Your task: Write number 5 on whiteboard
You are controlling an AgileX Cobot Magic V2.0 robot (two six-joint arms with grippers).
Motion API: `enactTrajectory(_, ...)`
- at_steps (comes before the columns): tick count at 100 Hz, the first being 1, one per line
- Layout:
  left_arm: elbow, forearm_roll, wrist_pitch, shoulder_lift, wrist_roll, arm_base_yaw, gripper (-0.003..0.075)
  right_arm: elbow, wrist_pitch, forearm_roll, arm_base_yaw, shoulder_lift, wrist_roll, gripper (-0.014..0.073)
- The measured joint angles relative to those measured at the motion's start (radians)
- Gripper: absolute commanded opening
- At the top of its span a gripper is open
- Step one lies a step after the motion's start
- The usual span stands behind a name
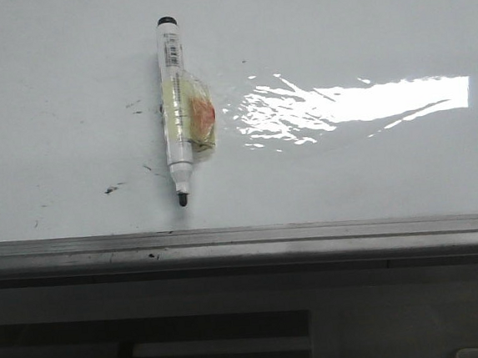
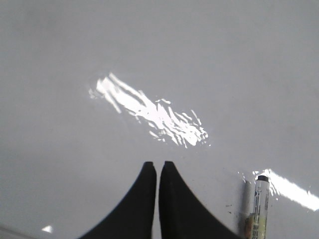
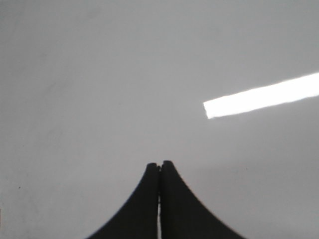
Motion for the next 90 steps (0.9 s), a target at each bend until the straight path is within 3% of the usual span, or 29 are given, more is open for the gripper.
enactTrajectory(9, -0.117, 0.154, 0.068, 0.115, 0.011, 0.000, -0.0001, -0.108, 0.115, -0.063, 0.000, 0.085, -0.020, -0.0057)
enactTrajectory(14, -0.178, 0.221, 0.120, 0.191, 0.019, 0.000, 0.0052, -0.161, 0.176, -0.079, 0.000, 0.136, -0.045, -0.0034)
enactTrajectory(26, -0.303, 0.290, 0.235, 0.388, 0.086, -0.002, 0.0334, -0.274, 0.299, -0.094, 0.002, 0.245, -0.101, 0.0120)
enactTrajectory(34, -0.357, 0.280, 0.268, 0.509, 0.129, -0.032, 0.0460, -0.330, 0.329, -0.098, 0.025, 0.289, -0.119, 0.0256)
enactTrajectory(46, -0.391, 0.204, 0.277, 0.649, 0.179, -0.113, 0.0433, -0.383, 0.337, -0.100, 0.086, 0.333, -0.124, 0.0358)
enactTrajectory(63, -0.393, 0.127, 0.207, 0.809, 0.245, -0.271, 0.0423, -0.409, 0.314, -0.102, 0.155, 0.355, -0.130, 0.0355)
enactTrajectory(90, -0.393, 0.074, 0.022, 0.924, 0.255, -0.486, 0.0422, -0.409, 0.270, -0.102, 0.168, 0.403, -0.138, 0.0355)
